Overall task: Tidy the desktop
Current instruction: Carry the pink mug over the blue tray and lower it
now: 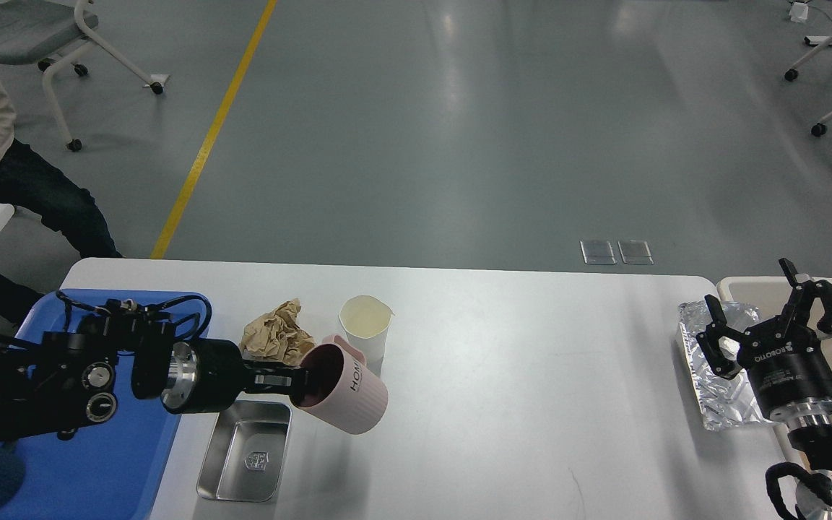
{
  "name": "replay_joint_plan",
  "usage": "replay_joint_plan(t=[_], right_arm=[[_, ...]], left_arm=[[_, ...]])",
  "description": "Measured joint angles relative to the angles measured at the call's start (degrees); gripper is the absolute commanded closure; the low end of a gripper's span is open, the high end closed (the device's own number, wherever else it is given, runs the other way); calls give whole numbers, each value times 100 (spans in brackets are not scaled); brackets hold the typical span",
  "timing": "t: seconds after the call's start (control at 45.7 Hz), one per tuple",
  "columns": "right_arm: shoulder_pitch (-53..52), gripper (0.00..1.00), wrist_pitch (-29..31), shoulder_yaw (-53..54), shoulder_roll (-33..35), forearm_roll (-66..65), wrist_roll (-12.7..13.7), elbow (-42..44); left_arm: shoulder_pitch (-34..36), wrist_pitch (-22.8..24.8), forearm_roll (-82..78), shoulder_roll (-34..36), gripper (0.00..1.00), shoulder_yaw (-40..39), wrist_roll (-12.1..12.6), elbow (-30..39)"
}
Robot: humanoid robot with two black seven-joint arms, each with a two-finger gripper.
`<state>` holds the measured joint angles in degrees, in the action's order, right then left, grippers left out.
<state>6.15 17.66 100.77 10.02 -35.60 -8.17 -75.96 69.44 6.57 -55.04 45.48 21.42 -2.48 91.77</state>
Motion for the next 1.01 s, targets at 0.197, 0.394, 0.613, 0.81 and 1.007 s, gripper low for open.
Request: replay_joint_plan(t=[0.197, 0.394, 0.613, 0.81, 1.007], right_arm=[[-58, 0, 0, -16, 16, -7, 0, 0], [-118, 0, -3, -37, 18, -8, 0, 11], [-122, 0, -3, -48, 18, -8, 0, 12], [-123, 0, -1, -63, 25, -1, 8, 12], [-123, 0, 4, -145, 29, -1, 10, 12]], left_arm=[[253, 141, -18, 758, 98, -52, -78, 228], [438, 312, -39, 1573, 98, -81, -103, 331], [538, 652, -50, 2565, 98, -94, -197, 413], [394, 890, -186, 3545, 98, -43, -278, 406], [-145, 855, -575, 4001, 98, -40, -326, 351]])
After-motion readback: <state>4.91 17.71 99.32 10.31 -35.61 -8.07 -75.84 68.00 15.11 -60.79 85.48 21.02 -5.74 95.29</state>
